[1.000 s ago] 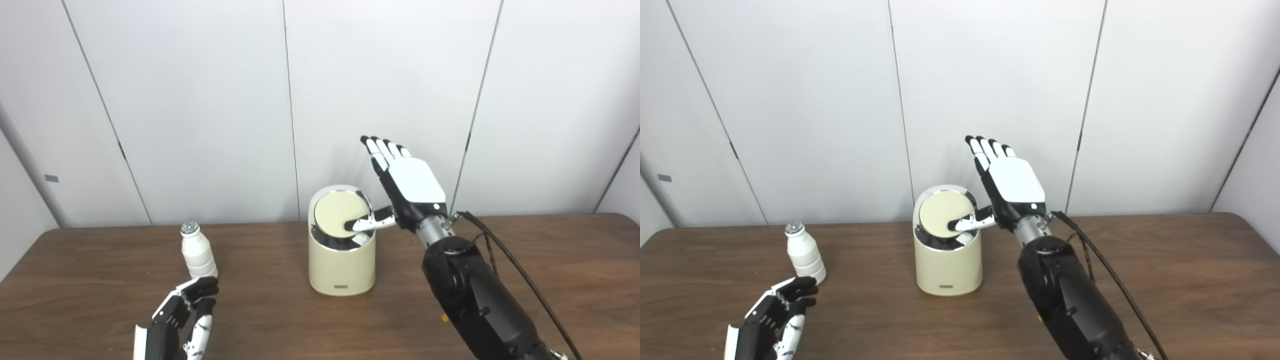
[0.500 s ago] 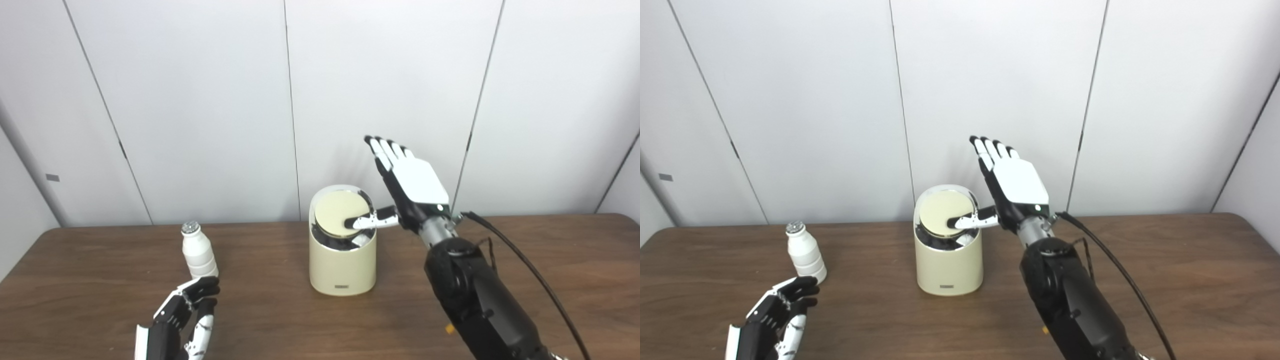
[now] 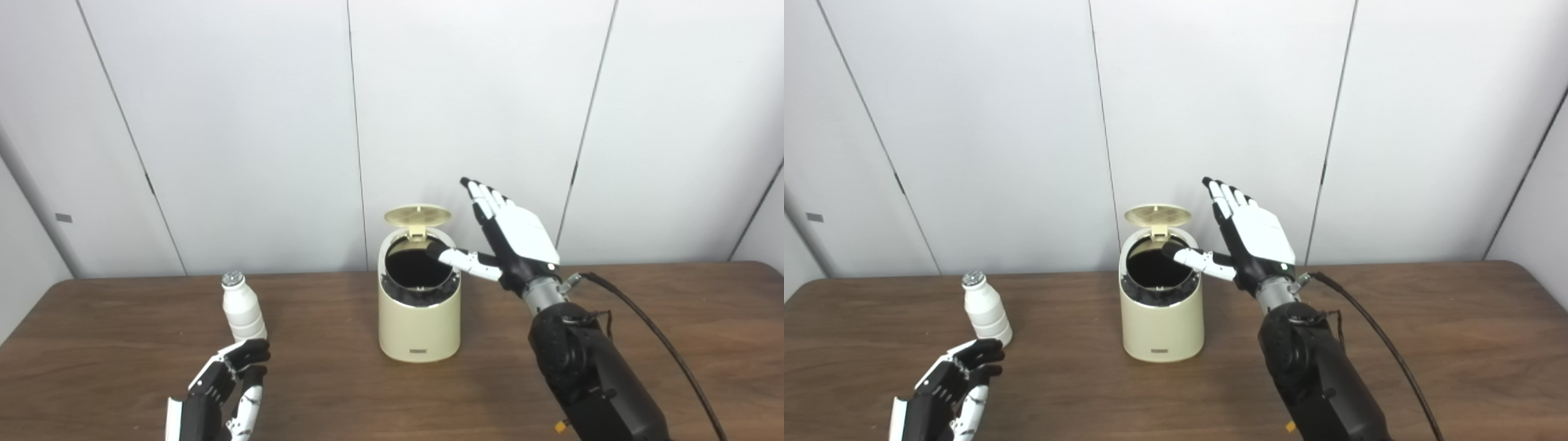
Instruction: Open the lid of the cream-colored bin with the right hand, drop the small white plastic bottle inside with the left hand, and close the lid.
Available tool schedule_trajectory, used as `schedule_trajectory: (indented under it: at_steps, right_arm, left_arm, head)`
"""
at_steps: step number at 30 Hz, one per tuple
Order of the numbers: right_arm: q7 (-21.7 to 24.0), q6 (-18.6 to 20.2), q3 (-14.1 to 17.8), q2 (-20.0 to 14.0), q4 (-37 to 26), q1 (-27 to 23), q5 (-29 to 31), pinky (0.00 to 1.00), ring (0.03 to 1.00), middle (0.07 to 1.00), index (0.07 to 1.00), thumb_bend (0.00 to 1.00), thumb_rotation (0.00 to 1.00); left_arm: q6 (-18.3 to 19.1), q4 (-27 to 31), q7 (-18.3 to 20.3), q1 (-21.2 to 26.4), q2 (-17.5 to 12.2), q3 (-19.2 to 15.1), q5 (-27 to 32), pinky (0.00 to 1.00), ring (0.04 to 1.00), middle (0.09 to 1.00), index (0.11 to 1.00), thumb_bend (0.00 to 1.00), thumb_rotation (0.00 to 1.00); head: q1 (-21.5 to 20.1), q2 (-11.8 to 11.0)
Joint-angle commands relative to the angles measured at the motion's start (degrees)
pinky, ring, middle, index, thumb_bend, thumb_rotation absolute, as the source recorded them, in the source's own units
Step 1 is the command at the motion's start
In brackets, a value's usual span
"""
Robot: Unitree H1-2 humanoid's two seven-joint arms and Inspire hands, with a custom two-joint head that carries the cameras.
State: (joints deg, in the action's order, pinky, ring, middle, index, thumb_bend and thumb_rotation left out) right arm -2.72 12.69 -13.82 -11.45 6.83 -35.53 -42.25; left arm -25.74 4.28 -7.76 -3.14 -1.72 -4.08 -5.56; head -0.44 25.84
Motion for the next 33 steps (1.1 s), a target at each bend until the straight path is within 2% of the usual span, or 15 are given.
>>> schedule_trajectory:
  at_steps: [1, 9, 15, 19, 21, 22, 23, 24, 25, 26, 29, 33]
  right_arm:
    - [-1.77, -3.45, 2.08, 0.23, -3.09, -1.23, 3.09, 0.98, 1.000, 1.000, 1.000, 0.78, 1.00]
    - [-1.70, -7.99, 6.77, 0.44, -8.90, 2.45, 12.14, 0.97, 1.000, 1.000, 1.000, 0.98, 1.00]
    - [-2.44, -9.44, 9.06, 0.73, -14.64, 7.42, 15.18, 0.96, 1.000, 1.000, 1.000, 0.98, 0.99]
    - [-5.56, -14.52, 11.30, 1.84, -17.67, 12.73, 17.40, 0.95, 1.000, 1.000, 1.000, 0.89, 0.88]
    - [-7.21, -16.76, 11.94, 2.21, -18.64, 14.92, 16.89, 0.93, 0.981, 0.994, 0.992, 0.76, 0.84]
    - [-8.06, -19.25, 12.41, 2.43, -18.53, 16.30, 17.89, 0.92, 0.975, 0.991, 0.987, 0.73, 0.83]
    - [-8.98, -22.85, 12.82, 2.50, -17.46, 17.58, 19.43, 0.90, 0.955, 0.967, 0.947, 0.51, 0.75]
    - [-9.58, -25.44, 13.08, 2.54, -16.59, 18.38, 20.52, 0.86, 0.931, 0.942, 0.908, 0.38, 0.69]
    - [-10.43, -29.30, 13.38, 2.19, -14.55, 19.42, 21.36, 0.84, 0.919, 0.929, 0.888, 0.31, 0.65]
    - [-11.33, -32.02, 13.75, 1.90, -12.62, 20.38, 21.43, 0.76, 0.868, 0.882, 0.840, 0.25, 0.63]
    - [-12.73, -36.15, 14.75, 1.91, -9.39, 22.07, 21.20, 0.68, 0.804, 0.819, 0.784, 0.23, 0.61]
    - [-14.21, -38.92, 15.93, 2.65, -7.89, 25.19, 21.52, 0.67, 0.790, 0.806, 0.769, 0.27, 0.59]
  left_arm:
    - [-0.99, 0.08, 0.30, 0.34, -0.38, -0.03, 0.36, 0.63, 0.685, 0.706, 0.679, 0.26, 0.39]
    - [-1.02, -0.27, 0.68, 0.45, -0.75, -0.24, 0.78, 0.64, 0.688, 0.707, 0.678, 0.27, 0.40]
    - [-0.94, -0.32, 1.03, 0.50, -0.89, -0.45, 1.11, 0.63, 0.689, 0.708, 0.679, 0.27, 0.41]
    - [-1.04, -0.46, 1.32, 0.58, -1.09, -0.65, 1.21, 0.64, 0.690, 0.711, 0.681, 0.27, 0.41]
    - [-0.99, -0.51, 1.41, 0.66, -1.13, -0.78, 1.35, 0.64, 0.691, 0.709, 0.680, 0.27, 0.41]
    - [-0.98, -0.59, 1.49, 0.71, -1.18, -0.85, 1.44, 0.64, 0.691, 0.709, 0.680, 0.27, 0.41]
    - [-1.00, -0.70, 1.62, 0.79, -1.27, -0.90, 1.59, 0.64, 0.691, 0.709, 0.681, 0.26, 0.41]
    - [-0.99, -0.79, 1.72, 0.85, -1.35, -0.93, 1.72, 0.64, 0.691, 0.711, 0.683, 0.26, 0.41]
    - [-0.99, -0.99, 1.91, 0.92, -1.48, -0.94, 1.91, 0.64, 0.691, 0.711, 0.684, 0.26, 0.40]
    - [-0.95, -1.22, 2.10, 0.98, -1.60, -0.96, 2.09, 0.64, 0.693, 0.715, 0.690, 0.26, 0.40]
    - [-0.85, -1.69, 2.35, 1.17, -1.76, -1.11, 2.31, 0.65, 0.696, 0.719, 0.697, 0.26, 0.41]
    - [-0.95, -2.06, 2.38, 1.40, -1.85, -1.22, 2.35, 0.64, 0.695, 0.717, 0.695, 0.25, 0.40]
  head:
    - [-0.01, 0.08]
    - [-0.19, -0.11]
    - [-0.32, -0.25]
    - [-0.46, -0.13]
    - [-0.62, -0.10]
    - [-0.72, -0.11]
    - [-0.88, -0.22]
    - [-0.92, -0.24]
    - [-1.03, -0.41]
    - [-1.03, -0.51]
    - [-0.97, -0.66]
    - [-1.12, -0.89]
